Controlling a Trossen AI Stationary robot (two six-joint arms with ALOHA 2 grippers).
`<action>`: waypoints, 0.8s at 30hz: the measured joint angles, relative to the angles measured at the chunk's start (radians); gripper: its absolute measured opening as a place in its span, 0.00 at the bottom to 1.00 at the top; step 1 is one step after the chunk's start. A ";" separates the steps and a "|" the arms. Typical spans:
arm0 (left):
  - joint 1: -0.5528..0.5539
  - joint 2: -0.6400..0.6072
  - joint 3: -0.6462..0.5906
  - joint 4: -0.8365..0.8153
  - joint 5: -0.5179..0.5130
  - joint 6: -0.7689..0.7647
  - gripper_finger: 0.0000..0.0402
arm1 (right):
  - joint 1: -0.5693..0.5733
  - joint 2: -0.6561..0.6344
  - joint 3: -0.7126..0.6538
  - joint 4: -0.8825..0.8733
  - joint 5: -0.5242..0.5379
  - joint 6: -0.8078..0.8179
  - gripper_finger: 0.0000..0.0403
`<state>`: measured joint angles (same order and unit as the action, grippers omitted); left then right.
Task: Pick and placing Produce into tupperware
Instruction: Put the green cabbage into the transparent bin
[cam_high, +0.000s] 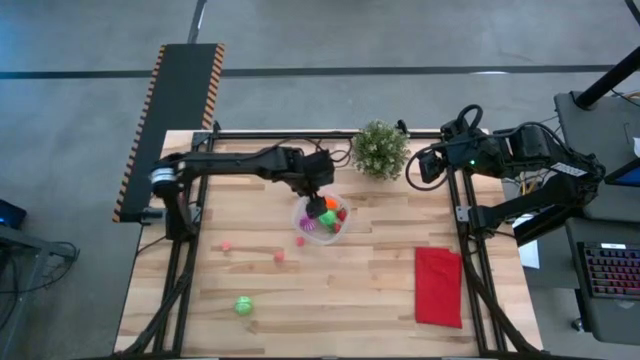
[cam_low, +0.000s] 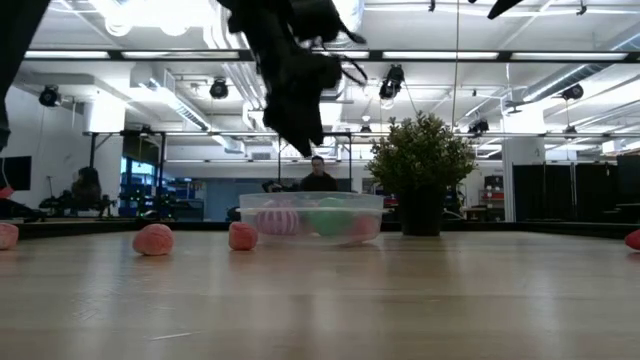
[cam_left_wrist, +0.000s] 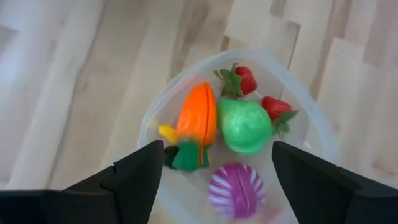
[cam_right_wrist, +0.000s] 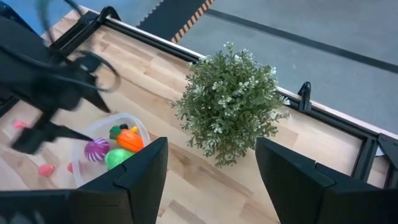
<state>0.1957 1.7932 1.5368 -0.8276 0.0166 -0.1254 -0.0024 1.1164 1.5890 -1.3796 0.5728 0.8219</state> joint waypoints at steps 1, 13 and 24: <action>-0.003 -0.018 -0.001 -0.007 -0.001 -0.006 0.71 | 0.000 0.000 0.000 0.000 0.000 -0.002 0.58; -0.033 -0.079 -0.009 -0.311 -0.035 -0.434 0.71 | 0.000 0.000 0.000 0.004 -0.003 -0.004 0.58; -0.137 -0.088 -0.058 -0.303 -0.088 -0.496 0.71 | 0.000 0.000 0.000 -0.004 -0.061 0.073 0.58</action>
<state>0.0592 1.7052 1.4791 -1.1303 -0.0716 -0.6216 -0.0021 1.1164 1.5890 -1.3834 0.5115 0.8951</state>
